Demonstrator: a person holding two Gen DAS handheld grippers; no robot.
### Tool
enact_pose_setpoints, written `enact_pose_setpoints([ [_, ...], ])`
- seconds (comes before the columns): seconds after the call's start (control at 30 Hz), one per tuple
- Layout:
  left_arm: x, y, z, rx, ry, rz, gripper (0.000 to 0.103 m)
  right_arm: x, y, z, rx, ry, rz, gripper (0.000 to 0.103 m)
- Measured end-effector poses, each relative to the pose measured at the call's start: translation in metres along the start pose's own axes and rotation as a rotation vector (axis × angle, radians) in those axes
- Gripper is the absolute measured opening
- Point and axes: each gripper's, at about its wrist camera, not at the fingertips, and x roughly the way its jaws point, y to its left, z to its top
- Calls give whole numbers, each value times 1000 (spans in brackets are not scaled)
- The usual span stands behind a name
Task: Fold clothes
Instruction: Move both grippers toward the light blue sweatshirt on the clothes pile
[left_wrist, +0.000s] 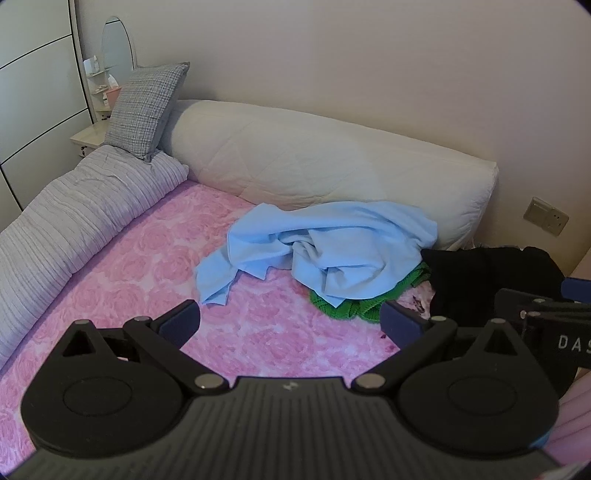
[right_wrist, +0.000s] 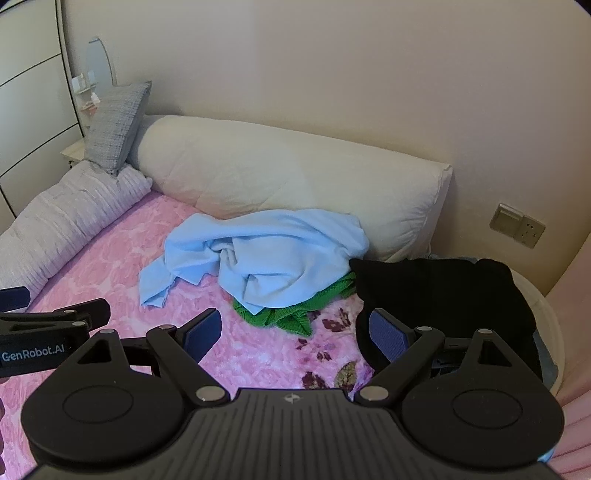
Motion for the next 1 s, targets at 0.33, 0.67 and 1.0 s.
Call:
enact_pose_setpoints([
  [0.33,11,14,13,-2,11,-17,103,4,22,5,-5,2,-37,90],
  [0.67,24,24,18,-17,31,-41,102,7,36,8,-14,9,-66,90],
  [1.0,37,23,23,-28,55,-49,102,22,33,7,13,49,-74,90],
])
